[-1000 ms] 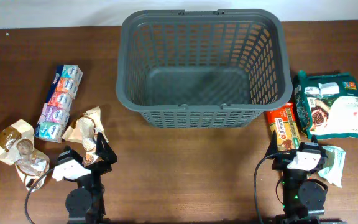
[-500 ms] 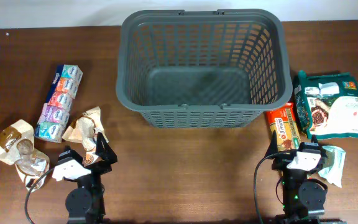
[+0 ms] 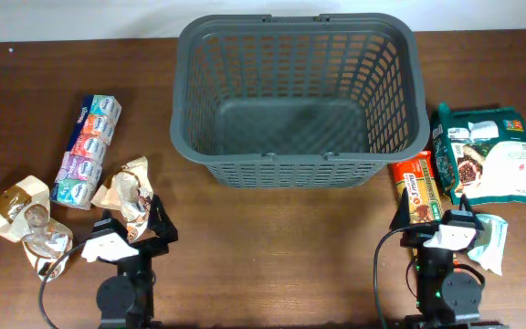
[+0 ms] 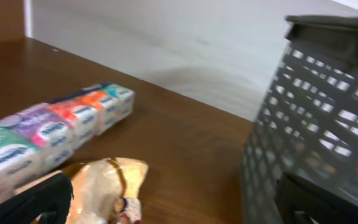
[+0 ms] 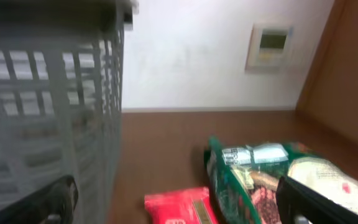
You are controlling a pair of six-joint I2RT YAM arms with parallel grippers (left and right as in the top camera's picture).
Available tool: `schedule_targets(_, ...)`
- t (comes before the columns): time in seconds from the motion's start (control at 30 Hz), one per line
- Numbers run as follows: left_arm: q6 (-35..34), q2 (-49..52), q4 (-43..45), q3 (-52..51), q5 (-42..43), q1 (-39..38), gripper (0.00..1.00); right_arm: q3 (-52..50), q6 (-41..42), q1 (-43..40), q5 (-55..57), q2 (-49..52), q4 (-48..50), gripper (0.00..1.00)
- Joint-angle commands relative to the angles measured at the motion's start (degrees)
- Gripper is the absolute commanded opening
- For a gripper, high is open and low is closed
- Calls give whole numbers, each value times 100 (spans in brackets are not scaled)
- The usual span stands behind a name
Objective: Pack container
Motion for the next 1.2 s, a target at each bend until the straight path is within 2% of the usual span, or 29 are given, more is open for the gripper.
schedule_targets(0.0,247,55,-28,227,533,20,99,120,24,33,-120,-55,363,99)
schedule_targets(0.13,693,461,-350,916,1040,20,99,549,24,33,-343,-55,400,99)
schedule_targets(0.27,1021,1283,-763,1985,1353,20,99,1156,24,33,-575,-37,334,99)
schedule_targets(0.47,1342,2712,-1281,3888,1672,20,99,2470,24,33,-588,240,-555,99)
schedule_targets(0.63,1344,3692,-2212,5372,2004,20,99,3877,26,33,-741,640,-1928,99)
schedule_targets(0.73,1609,4151,-2999,6269,2055,20,99,4870,28,33,-610,1113,-2918,99)
schedule_targets(1.03,2249,5519,-4734,8922,2026,22,99,8389,326,31,-588,3545,-5355,99)
schedule_targets(1.17,2391,6140,-5462,9809,1539,57,99,10006,326,31,-146,4721,-6662,99)
